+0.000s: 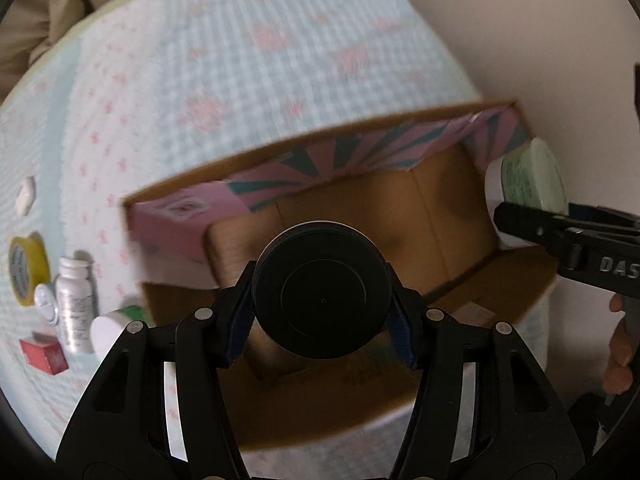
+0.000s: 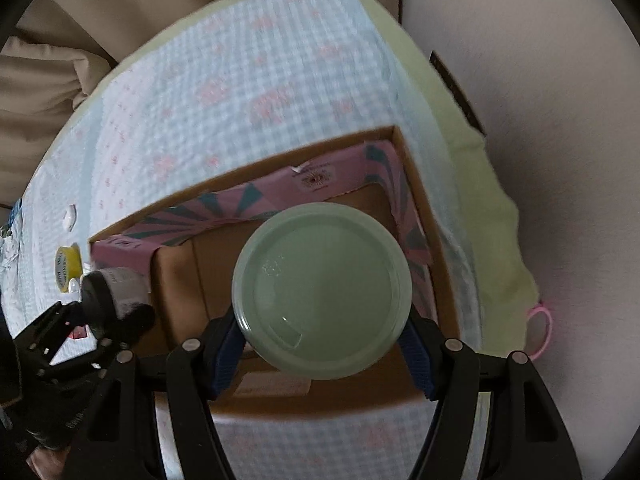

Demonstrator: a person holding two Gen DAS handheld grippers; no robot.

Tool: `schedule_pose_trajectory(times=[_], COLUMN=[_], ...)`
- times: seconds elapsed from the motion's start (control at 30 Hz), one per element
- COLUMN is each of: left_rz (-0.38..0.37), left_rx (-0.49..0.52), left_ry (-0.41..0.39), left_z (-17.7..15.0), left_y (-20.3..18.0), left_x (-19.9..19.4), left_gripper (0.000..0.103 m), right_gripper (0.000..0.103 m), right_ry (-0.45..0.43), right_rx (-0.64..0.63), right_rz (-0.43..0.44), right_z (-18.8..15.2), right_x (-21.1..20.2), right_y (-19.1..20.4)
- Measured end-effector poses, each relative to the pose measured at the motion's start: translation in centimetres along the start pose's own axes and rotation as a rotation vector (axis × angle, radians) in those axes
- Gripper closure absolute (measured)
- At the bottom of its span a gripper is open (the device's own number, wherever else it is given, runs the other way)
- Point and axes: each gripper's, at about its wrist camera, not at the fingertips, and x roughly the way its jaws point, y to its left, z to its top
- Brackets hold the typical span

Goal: Organize rigid objects
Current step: 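Carry both jars to the cardboard box and release them inside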

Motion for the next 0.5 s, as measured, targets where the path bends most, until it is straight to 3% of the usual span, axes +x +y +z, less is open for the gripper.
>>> schedule_pose_trajectory(times=[0.13,0.37,0.43,0.47,0.5], left_rz=[0.012,0.044,0.022,0.006,-0.003], left_rx=[0.002,0.049,0.04,0.034,0.034], left_ry=[0.058,0.066,0.054,0.048,0.043], left_z=[0.2,0.1,0.2,0.1,0.0], left_y=[-0.3,-1.0,-0.8,-0.6,-0.5], left_x=[2.3,3.0,2.5,2.2,1.9], left_gripper=[0.049,0.047,0.011,0.0,0.0], right_gripper=[0.038,0.038,0.038,0.033,0.025], right_ry=[0.036,0.044,0.039,0.038,0.025], right_rx=[0.019,0.023,0.01,0.007,0.012], right_rz=[0.023,0.078,0.077,0.07,0.067], right_z=[0.4,0.7,0.9,0.9,1.0], right_x=[2.4,3.6,3.7,3.9,3.8], right_y=[-0.6,-0.5,-0.1,0.2,0.3])
